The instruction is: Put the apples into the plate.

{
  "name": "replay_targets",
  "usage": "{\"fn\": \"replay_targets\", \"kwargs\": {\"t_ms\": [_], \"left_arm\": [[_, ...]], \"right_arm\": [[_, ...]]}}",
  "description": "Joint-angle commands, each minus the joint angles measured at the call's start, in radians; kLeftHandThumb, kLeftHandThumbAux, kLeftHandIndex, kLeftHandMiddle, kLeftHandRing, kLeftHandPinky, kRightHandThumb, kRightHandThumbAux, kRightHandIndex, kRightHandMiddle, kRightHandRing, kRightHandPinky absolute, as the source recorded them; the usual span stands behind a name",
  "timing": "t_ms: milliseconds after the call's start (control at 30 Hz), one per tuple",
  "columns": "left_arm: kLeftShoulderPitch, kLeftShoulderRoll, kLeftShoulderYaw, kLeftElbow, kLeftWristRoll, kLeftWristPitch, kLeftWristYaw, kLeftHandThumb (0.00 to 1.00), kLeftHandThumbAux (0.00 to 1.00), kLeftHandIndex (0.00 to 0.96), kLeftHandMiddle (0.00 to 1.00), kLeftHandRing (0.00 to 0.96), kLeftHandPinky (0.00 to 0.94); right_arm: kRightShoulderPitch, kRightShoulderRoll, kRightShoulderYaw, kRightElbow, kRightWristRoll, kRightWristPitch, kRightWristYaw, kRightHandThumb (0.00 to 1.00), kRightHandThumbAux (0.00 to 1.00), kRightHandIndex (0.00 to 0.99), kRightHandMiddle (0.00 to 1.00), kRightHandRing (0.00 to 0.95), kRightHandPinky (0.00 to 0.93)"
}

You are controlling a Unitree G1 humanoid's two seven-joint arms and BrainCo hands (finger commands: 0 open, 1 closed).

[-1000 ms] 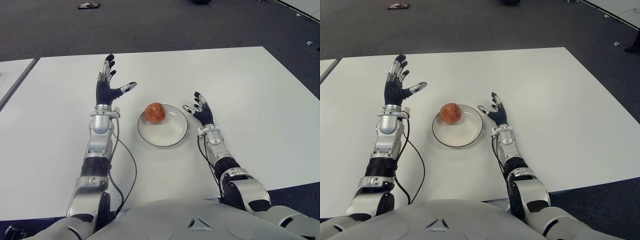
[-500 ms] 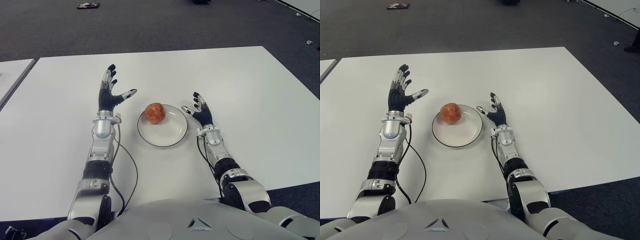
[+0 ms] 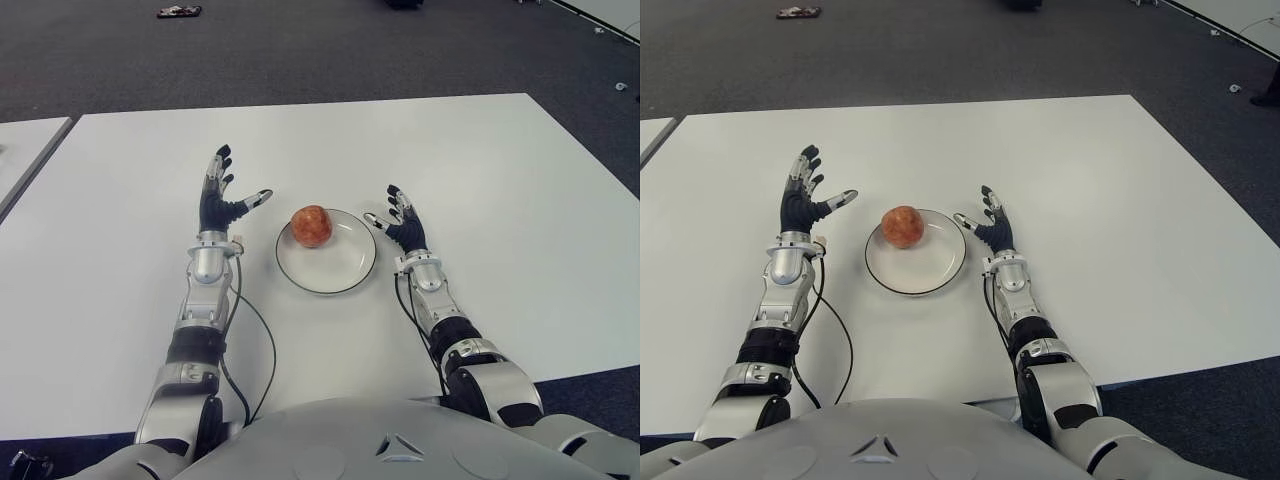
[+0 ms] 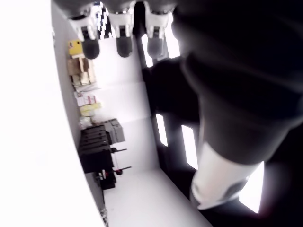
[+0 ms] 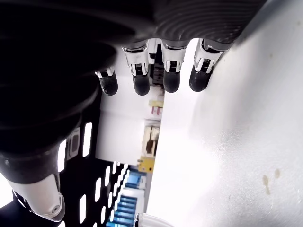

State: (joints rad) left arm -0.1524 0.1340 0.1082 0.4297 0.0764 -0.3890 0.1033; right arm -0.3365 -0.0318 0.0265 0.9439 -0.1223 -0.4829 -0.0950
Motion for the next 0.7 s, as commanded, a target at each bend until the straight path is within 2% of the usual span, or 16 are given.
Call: {"fn": "replay_targets", "kwargs": {"t_ms": [33, 233, 433, 700], "left_arm": [[0.005, -0.011, -0.005, 0.042, 0.009, -0.024, 0.015, 0.0, 0.311, 0.0, 0.0, 0.0, 0.0], [0.029, -0.055, -0.009, 0.102, 0.018, -0.1, 0.063, 0.0, 0.321, 0.0, 0.0, 0.0, 0.0], [0.039, -0.077, -0.019, 0.204, 0.076, -0.208, 0.167, 0.0, 0.346, 0.0, 0.0, 0.0, 0.0], [0.039, -0.081, -0.023, 0.255, 0.127, -0.251, 0.247, 0.0, 0.354, 0.0, 0.0, 0.0, 0.0]], "right_arm": [[0.056, 0.011, 0.012, 0.039, -0.003, 0.079, 0.021, 0.141, 0.69, 0.0, 0.0, 0.016, 0.067], [0.061, 0.006, 0.011, 0.032, -0.002, 0.079, 0.022, 0.144, 0.689, 0.0, 0.001, 0.018, 0.062], [0.062, 0.0, 0.011, 0.026, -0.004, 0.081, 0.023, 0.14, 0.684, 0.0, 0.004, 0.021, 0.067], [0.059, -0.001, 0.01, 0.025, 0.001, 0.087, 0.031, 0.133, 0.682, 0.0, 0.004, 0.021, 0.07]]}}
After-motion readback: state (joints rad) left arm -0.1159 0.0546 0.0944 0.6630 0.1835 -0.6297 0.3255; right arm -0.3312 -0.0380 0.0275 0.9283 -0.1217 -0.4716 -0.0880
